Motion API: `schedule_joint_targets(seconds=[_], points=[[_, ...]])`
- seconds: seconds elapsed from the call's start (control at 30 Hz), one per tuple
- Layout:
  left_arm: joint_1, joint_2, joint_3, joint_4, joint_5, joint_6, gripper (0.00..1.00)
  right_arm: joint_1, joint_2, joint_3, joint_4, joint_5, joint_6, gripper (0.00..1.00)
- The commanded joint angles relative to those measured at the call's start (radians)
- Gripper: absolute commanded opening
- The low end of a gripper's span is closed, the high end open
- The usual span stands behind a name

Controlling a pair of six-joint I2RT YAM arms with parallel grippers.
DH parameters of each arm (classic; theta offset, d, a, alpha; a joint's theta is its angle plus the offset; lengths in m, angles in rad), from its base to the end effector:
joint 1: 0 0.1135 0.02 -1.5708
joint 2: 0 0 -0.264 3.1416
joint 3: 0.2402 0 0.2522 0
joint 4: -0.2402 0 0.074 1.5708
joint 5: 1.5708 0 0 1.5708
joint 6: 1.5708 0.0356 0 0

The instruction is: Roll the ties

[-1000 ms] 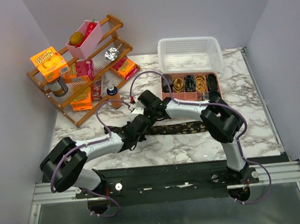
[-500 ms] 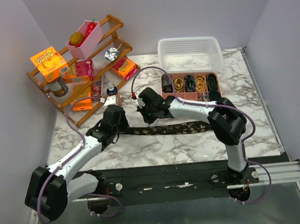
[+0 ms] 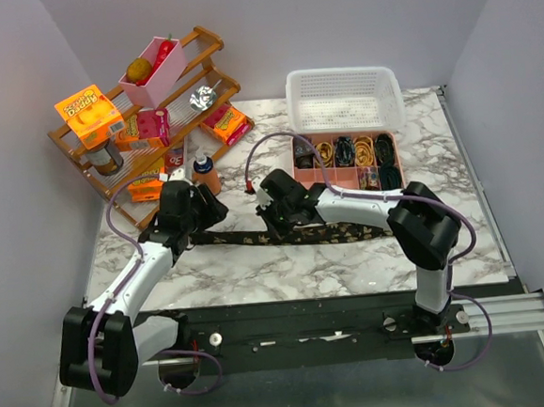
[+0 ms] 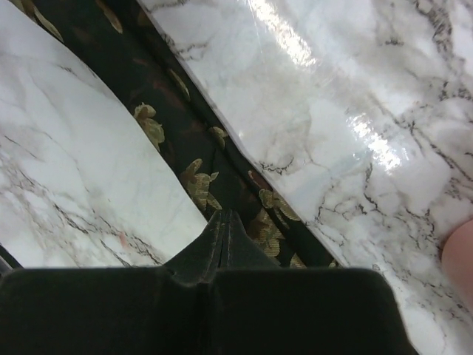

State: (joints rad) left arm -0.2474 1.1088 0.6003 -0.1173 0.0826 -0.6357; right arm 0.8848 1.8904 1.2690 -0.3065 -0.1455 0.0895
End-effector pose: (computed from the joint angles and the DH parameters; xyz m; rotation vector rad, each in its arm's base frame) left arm 0.2264 -0.0602 0.2188 -0.3884 2.2223 -0.5769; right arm 0.2510 0.3147 0.1829 -1.0574 2.3558 0.5686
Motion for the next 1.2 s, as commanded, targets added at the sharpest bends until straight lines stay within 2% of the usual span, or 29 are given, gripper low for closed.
schedule_joint_targets(seconds=[0.0,0.2,0.3,0.47,0.5,0.53,0.63,0.7,0.83,0.97,1.17], points=[[0.02,0.011,0.038,0.016,0.12,0.002,0.64,0.011,0.039,-0.017,-0.017,0.023,-0.007,0.01],[0.049,0.002,0.016,0.004,0.121,-0.001,0.63,0.008,0.105,0.01,-0.063,0.089,-0.01,0.01],[0.062,-0.001,0.004,-0.008,0.088,-0.002,0.59,0.009,0.128,0.01,-0.08,0.092,-0.014,0.01],[0.076,-0.033,0.022,-0.096,-0.032,-0.016,0.34,0.009,0.144,0.006,-0.098,0.093,-0.013,0.01],[0.076,-0.046,0.033,-0.141,-0.049,-0.013,0.28,0.009,0.151,0.009,-0.103,0.093,-0.01,0.01],[0.076,-0.049,0.045,-0.168,-0.067,-0.01,0.16,0.009,0.156,0.013,-0.108,0.086,-0.011,0.01],[0.076,-0.034,0.11,-0.294,-0.125,-0.005,0.0,0.008,0.167,0.021,-0.112,0.075,-0.007,0.01],[0.076,-0.006,0.157,-0.387,-0.153,-0.001,0.0,0.008,0.17,0.027,-0.117,0.075,-0.007,0.01],[0.076,0.02,0.194,-0.472,-0.234,0.017,0.0,0.009,0.174,0.032,-0.121,0.077,-0.01,0.01],[0.076,0.054,0.196,-0.49,-0.293,0.002,0.0,0.009,0.179,0.033,-0.123,0.067,-0.008,0.01],[0.073,0.124,0.182,-0.433,-0.354,-0.016,0.0,0.009,0.187,0.027,-0.128,0.058,-0.005,0.01]])
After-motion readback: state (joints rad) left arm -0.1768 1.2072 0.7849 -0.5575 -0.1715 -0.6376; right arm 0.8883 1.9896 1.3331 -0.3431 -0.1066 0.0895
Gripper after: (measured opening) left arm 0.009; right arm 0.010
